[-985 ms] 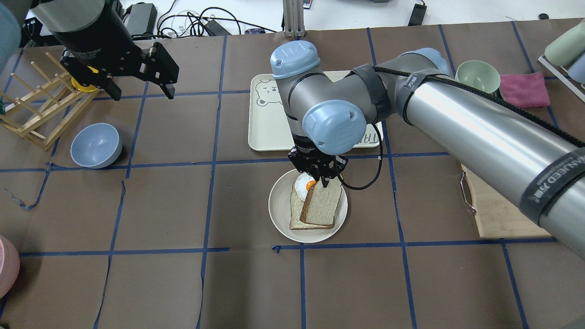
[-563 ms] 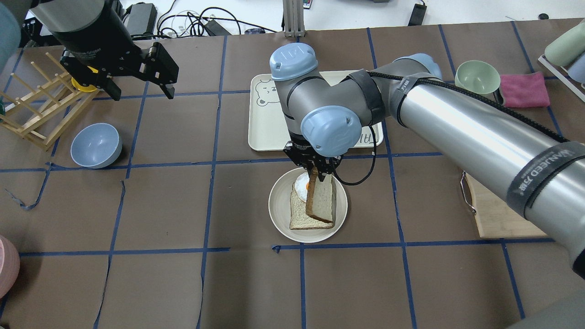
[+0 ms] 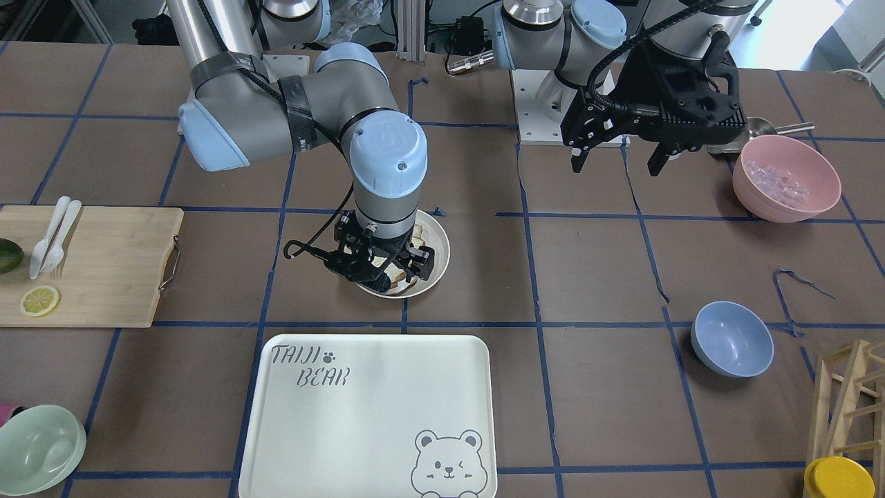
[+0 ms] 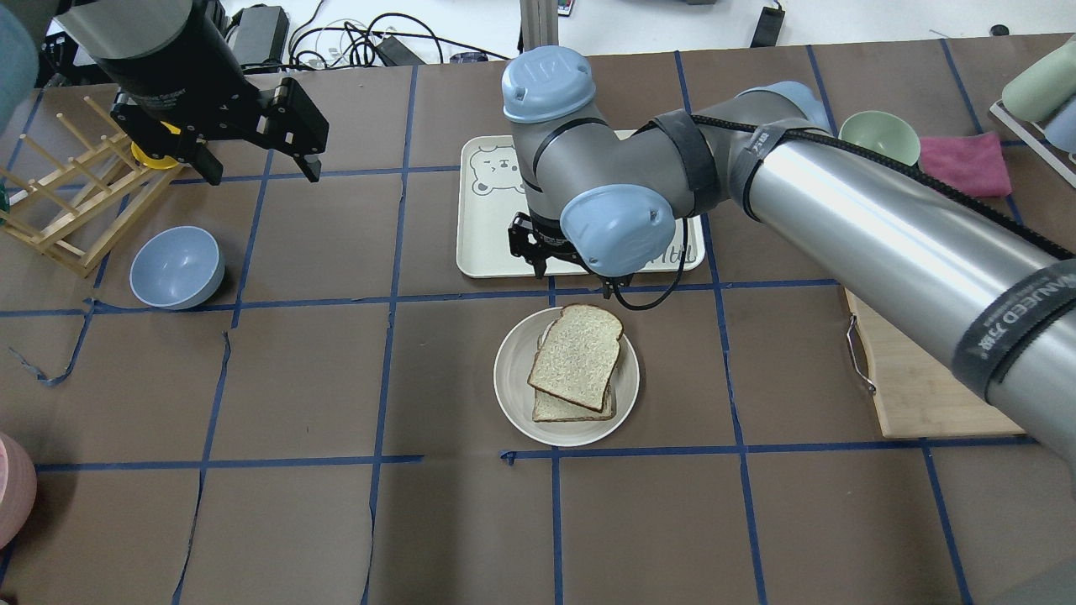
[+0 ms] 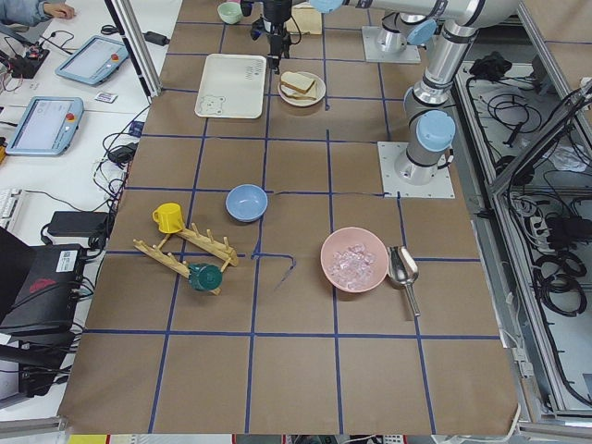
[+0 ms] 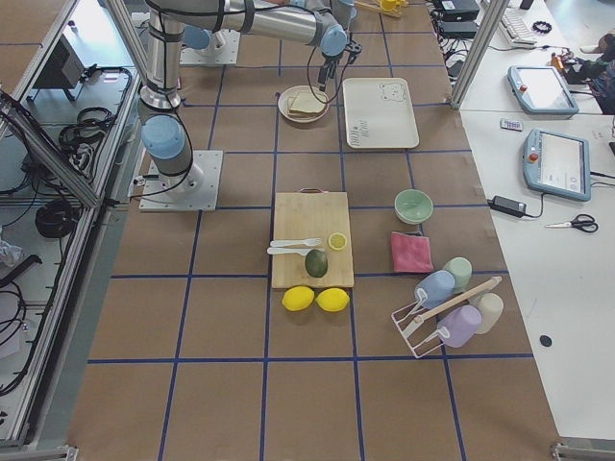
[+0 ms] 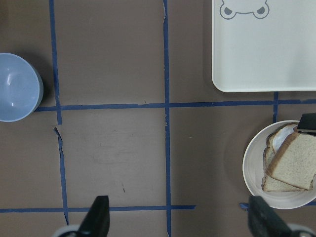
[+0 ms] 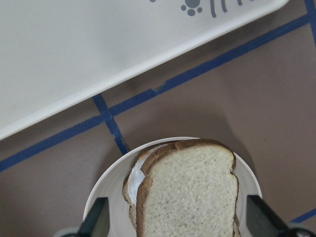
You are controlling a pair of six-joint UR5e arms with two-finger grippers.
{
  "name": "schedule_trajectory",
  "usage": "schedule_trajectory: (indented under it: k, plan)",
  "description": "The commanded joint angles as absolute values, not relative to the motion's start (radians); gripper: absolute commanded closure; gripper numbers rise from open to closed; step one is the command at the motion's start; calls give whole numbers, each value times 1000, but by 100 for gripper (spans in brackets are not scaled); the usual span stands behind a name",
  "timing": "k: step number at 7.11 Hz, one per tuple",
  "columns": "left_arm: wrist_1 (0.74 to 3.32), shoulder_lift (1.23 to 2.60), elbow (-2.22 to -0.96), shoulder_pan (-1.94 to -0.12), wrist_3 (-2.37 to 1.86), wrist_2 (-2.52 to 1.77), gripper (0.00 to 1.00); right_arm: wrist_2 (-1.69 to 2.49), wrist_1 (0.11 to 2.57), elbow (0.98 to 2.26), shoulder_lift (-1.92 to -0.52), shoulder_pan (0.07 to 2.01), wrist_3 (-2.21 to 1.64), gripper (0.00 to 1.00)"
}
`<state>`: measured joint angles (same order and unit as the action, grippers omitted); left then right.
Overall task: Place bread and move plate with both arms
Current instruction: 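Raise the right gripper away from the plate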
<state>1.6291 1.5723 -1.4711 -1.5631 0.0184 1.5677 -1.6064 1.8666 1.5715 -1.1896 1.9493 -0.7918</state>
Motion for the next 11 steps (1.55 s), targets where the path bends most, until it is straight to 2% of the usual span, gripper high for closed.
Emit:
schedule_trajectory:
  k: [1, 3, 7, 9, 11]
  plan:
    - [1629, 1572, -1473, -1563, 18, 1568, 0, -1618, 1859, 1562, -1271, 1887, -659, 0]
    - [1631, 1571, -1473, -1565, 18, 1571, 0, -1617, 1791, 1563, -1380, 1775, -489, 0]
    - [1635, 1552, -1537, -1594, 20, 1559, 0, -1621, 1625, 1565, -1500, 1616, -202, 0]
    - [1608, 1580, -1609, -1667, -13, 1525, 0, -1620, 1564, 1563, -1554, 1591, -152, 0]
    - [1394, 1624, -1722, -1730, -104, 1510, 0, -1621, 1534, 1562, -1581, 1568, -37, 0]
